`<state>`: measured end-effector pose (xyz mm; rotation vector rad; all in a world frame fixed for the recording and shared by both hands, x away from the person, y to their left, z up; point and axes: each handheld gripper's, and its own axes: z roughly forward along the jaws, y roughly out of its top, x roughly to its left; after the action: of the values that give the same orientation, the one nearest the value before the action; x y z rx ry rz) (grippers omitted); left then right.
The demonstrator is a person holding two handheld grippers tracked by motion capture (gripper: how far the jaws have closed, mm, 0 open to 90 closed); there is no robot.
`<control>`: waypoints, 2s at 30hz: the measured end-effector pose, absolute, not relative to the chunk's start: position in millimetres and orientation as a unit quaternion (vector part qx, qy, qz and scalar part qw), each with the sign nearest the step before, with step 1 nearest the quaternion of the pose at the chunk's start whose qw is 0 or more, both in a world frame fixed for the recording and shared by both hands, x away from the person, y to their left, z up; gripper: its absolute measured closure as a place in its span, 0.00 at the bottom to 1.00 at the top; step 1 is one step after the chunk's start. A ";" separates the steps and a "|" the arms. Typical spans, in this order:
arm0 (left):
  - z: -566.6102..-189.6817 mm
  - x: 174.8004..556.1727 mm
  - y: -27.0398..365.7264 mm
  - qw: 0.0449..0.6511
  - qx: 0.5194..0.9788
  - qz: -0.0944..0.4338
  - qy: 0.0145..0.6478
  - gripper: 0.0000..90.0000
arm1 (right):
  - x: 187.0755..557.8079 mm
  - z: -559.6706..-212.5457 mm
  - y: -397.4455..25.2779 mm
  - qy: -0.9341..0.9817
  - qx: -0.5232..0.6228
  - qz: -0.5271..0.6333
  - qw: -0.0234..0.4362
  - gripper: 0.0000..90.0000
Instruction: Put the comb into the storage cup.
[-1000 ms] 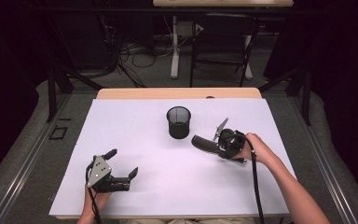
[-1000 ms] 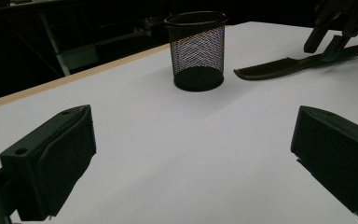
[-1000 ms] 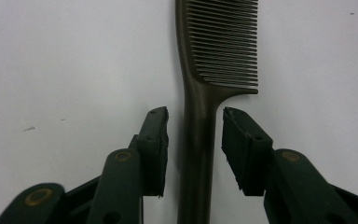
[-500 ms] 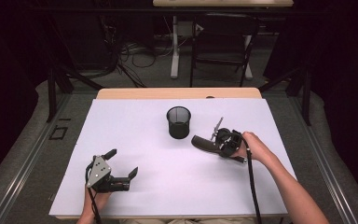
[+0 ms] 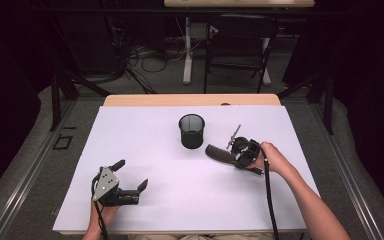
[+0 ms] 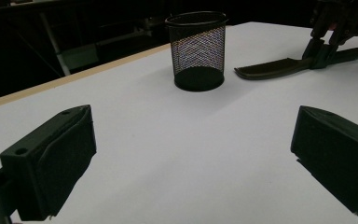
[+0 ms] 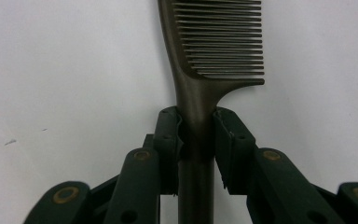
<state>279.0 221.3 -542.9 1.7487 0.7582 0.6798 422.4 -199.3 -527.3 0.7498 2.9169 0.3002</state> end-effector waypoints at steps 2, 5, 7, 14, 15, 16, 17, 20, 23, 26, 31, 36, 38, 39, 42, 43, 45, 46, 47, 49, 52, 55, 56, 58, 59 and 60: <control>-543.0 279.2 221.3 0.530 0.733 0.285 0.318 0.00 | 422.3 -527.4 -200.9 0.960 0.252 0.106 0.055 0.81; -543.2 279.7 221.1 0.529 0.734 0.285 0.318 0.00 | 422.6 -527.5 -204.2 0.959 0.254 0.116 0.052 0.81; -543.3 279.6 220.4 0.529 0.734 0.284 0.317 0.00 | 421.4 -527.2 -204.9 0.957 0.258 0.118 0.053 0.81; -544.2 281.0 220.5 0.529 0.734 0.282 0.320 0.00 | 417.5 -518.8 -213.5 0.953 0.262 0.141 0.065 0.81; -544.1 281.0 220.5 0.529 0.734 0.282 0.319 0.00 | 416.8 -517.4 -215.0 0.952 0.260 0.147 0.066 0.81; -544.0 280.8 220.3 0.529 0.734 0.282 0.319 0.00 | 415.7 -516.3 -215.9 0.951 0.260 0.152 0.066 0.81; -544.0 280.6 220.0 0.528 0.734 0.282 0.319 0.00 | 414.5 -514.8 -216.8 0.951 0.260 0.155 0.067 0.81; -543.9 280.3 220.1 0.528 0.735 0.282 0.319 0.00 | 411.7 -510.2 -220.0 0.948 0.265 0.164 0.071 0.81; -544.0 280.5 220.3 0.529 0.734 0.282 0.319 0.00 | 409.4 -508.2 -223.8 0.945 0.269 0.174 0.066 0.81; -543.8 280.2 220.1 0.528 0.736 0.282 0.317 0.00 | 407.6 -508.0 -226.5 0.942 0.273 0.182 0.067 0.81; -544.0 280.7 220.4 0.529 0.734 0.281 0.318 0.00 | 404.6 -503.1 -230.9 0.937 0.276 0.202 0.067 0.81; -543.7 279.9 220.0 0.529 0.735 0.281 0.316 0.00 | 401.8 -499.5 -234.8 0.933 0.279 0.215 0.068 0.81; -543.6 279.9 220.4 0.529 0.735 0.283 0.317 0.00 | 400.2 -498.2 -234.9 0.932 0.281 0.216 0.070 0.81; -543.6 279.9 220.4 0.530 0.734 0.282 0.317 0.00 | 399.5 -497.3 -235.3 0.932 0.280 0.219 0.072 0.81; -543.5 279.9 220.5 0.530 0.735 0.283 0.316 0.00 | 398.6 -495.7 -235.9 0.930 0.279 0.225 0.074 0.81; -543.6 279.9 220.3 0.529 0.735 0.282 0.317 0.00 | 398.2 -494.8 -237.2 0.930 0.278 0.229 0.075 0.81; -543.6 279.9 220.3 0.529 0.735 0.282 0.317 0.00 | 397.1 -493.4 -238.9 0.928 0.282 0.231 0.075 0.81; -543.6 279.9 220.3 0.529 0.735 0.283 0.317 0.00 | 396.7 -493.0 -240.1 0.926 0.285 0.237 0.077 0.81; -543.6 279.9 220.4 0.529 0.735 0.282 0.317 0.00 | 396.4 -492.2 -241.7 0.924 0.287 0.241 0.076 0.81; -543.4 279.7 220.5 0.529 0.735 0.283 0.317 0.00 | 395.9 -490.8 -244.5 0.922 0.289 0.247 0.077 0.81; -543.5 279.9 220.8 0.529 0.735 0.283 0.317 0.00 | 395.7 -489.4 -248.0 0.918 0.292 0.258 0.077 0.81; -543.7 280.3 220.4 0.529 0.735 0.282 0.317 0.00 | 396.1 -489.6 -248.5 0.915 0.294 0.263 0.080 0.81; -543.7 280.1 220.1 0.529 0.735 0.282 0.317 0.00 | 395.8 -489.4 -248.1 0.915 0.294 0.263 0.080 0.81; -543.7 280.1 220.0 0.529 0.735 0.282 0.317 0.00 | 395.5 -489.2 -247.6 0.914 0.295 0.265 0.080 0.81; -543.6 279.9 220.1 0.528 0.736 0.282 0.317 0.00 | 395.4 -488.2 -247.1 0.916 0.290 0.266 0.081 0.81; -543.6 279.9 220.4 0.529 0.735 0.282 0.317 0.00 | 395.0 -488.0 -246.7 0.915 0.292 0.268 0.083 0.81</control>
<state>279.9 220.4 -543.6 1.7561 0.7564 0.6744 395.0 -246.7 -488.0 0.8721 2.7313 0.7991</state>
